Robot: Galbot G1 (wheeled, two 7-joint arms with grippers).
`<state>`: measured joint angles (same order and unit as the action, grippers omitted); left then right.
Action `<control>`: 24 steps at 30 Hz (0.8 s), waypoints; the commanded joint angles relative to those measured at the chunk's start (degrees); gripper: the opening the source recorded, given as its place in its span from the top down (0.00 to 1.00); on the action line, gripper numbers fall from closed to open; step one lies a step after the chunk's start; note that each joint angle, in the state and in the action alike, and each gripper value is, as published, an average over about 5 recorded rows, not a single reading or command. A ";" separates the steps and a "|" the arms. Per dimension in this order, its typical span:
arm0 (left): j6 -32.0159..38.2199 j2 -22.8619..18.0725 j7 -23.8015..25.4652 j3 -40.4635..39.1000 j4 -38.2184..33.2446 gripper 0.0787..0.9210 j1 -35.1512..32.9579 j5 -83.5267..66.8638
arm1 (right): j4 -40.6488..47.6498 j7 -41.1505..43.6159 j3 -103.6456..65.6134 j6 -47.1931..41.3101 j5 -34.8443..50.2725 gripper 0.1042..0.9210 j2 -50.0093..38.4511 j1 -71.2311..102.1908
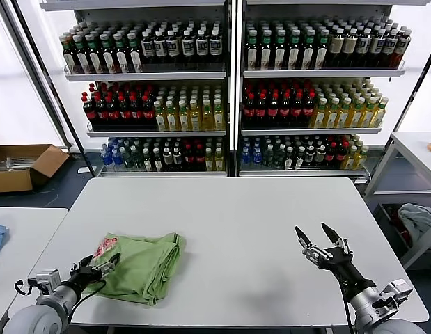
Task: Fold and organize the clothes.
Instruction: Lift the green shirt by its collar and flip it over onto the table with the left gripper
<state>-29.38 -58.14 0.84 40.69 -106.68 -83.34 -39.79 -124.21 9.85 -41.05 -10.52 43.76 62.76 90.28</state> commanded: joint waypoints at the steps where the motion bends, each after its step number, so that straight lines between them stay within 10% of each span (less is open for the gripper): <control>1: -1.24 -1.55 0.55 -0.55 1.88 0.26 1.29 -1.38 | -0.12 -0.46 0.11 -0.02 0.27 0.12 -0.02 -0.62; 24: 6.94 -12.02 -6.72 16.59 -10.89 0.96 -3.04 -5.35 | 0.04 -0.37 0.65 0.00 0.95 0.12 0.50 -1.68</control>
<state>-24.60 -67.26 -2.65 47.33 -112.11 -85.37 -41.35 -124.20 9.51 -40.74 -10.55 44.56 63.20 89.09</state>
